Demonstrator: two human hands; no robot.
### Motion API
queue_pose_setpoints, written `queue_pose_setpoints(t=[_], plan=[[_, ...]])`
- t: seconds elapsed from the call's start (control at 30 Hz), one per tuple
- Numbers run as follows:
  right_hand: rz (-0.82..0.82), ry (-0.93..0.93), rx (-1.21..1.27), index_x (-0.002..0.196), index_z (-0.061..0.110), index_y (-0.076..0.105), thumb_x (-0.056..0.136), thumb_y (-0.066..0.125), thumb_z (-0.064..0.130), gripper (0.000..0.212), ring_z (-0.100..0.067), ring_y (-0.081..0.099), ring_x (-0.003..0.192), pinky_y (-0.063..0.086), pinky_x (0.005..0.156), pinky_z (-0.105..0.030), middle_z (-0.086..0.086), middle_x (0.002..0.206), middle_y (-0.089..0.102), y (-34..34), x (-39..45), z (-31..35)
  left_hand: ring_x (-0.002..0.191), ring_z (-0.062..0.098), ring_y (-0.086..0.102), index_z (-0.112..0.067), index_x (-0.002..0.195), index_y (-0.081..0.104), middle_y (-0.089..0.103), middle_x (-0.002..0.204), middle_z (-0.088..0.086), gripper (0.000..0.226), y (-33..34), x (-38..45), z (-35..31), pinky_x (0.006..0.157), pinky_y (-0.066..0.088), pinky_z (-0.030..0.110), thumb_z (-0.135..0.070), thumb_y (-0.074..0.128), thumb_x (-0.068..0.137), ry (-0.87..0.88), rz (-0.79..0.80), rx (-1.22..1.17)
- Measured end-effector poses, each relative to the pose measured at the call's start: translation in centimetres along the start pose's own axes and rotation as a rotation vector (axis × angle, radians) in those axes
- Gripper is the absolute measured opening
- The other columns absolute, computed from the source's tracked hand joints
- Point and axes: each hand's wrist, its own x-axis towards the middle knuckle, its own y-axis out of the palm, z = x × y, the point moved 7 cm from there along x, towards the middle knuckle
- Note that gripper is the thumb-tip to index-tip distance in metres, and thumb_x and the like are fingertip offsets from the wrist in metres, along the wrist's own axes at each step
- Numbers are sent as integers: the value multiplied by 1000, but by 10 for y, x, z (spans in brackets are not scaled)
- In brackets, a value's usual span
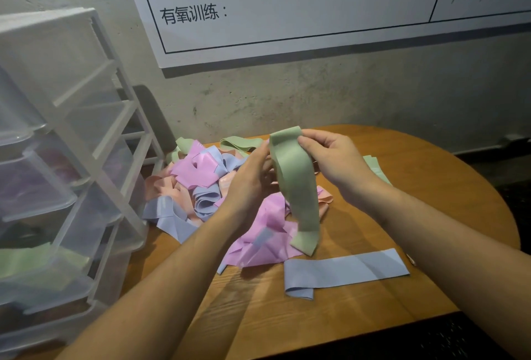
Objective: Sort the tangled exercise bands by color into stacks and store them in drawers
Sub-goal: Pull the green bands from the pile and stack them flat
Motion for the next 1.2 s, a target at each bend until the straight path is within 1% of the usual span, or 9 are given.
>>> queue_pose_setpoints(t=[0.07,0.17,0.33,0.43,0.63,0.8,0.93,1.07,1.2], plan=[[34,67,80,108,16,75,101,57,17,19,-24,61,80,41,71,-39,-17,99,73,2,2,-4,69,9,63,-17,114,64,71,86,-4,22,4,2,-4,57,48,19,-30,48,105,36,14,49],[36,149,181,109,12,74,100,59,18,19,-31,57,84,35,74,-41,-20,97,69,0,5,-12,72,9,65,-21,108,67,72,88,-5,13,6,6,-8,53,49,20,-19,55,102,42,-2,119],[-23,198,228,110,17,70,99,61,27,18,-12,62,64,44,54,-25,-3,87,72,-5,1,-20,91,23,70,-14,122,64,74,110,11,22,13,14,-9,67,55,29,-16,50,104,-52,4,61],[-32,156,133,112,13,62,102,53,38,29,-12,59,70,46,59,-26,-5,88,64,-10,-4,-24,107,33,68,-11,120,60,70,120,19,23,16,17,-7,85,54,40,-13,41,107,-112,-20,-50],[190,171,170,111,12,48,98,47,53,43,-22,60,73,53,64,-28,-16,86,59,-1,-23,-46,75,26,74,1,129,56,74,94,16,35,17,21,0,64,60,34,-21,37,108,-269,-85,-327],[191,79,79,113,10,58,105,39,24,25,-25,60,90,49,84,-40,-21,95,63,-5,-28,-50,85,38,72,-2,113,62,72,79,18,37,26,25,2,87,54,50,-27,34,108,-319,-87,-448],[146,41,-2,112,21,65,106,44,13,23,-11,59,99,48,80,-21,-18,122,60,-10,-29,-52,89,30,69,-6,110,65,70,94,15,39,27,35,2,76,56,45,-24,31,108,-285,-112,-531],[82,21,-60,110,16,52,105,44,9,11,-13,57,86,46,71,-19,-22,110,59,-19,-30,-56,79,24,71,-2,107,62,68,100,21,36,33,40,5,54,58,37,-13,28,107,-288,-159,-617],[84,106,-117,109,21,50,104,49,18,6,-19,64,70,49,63,-33,-20,87,69,-31,-32,-71,80,22,64,-1,98,60,65,84,16,26,30,49,18,66,56,34,-4,34,101,-269,-216,-619]])
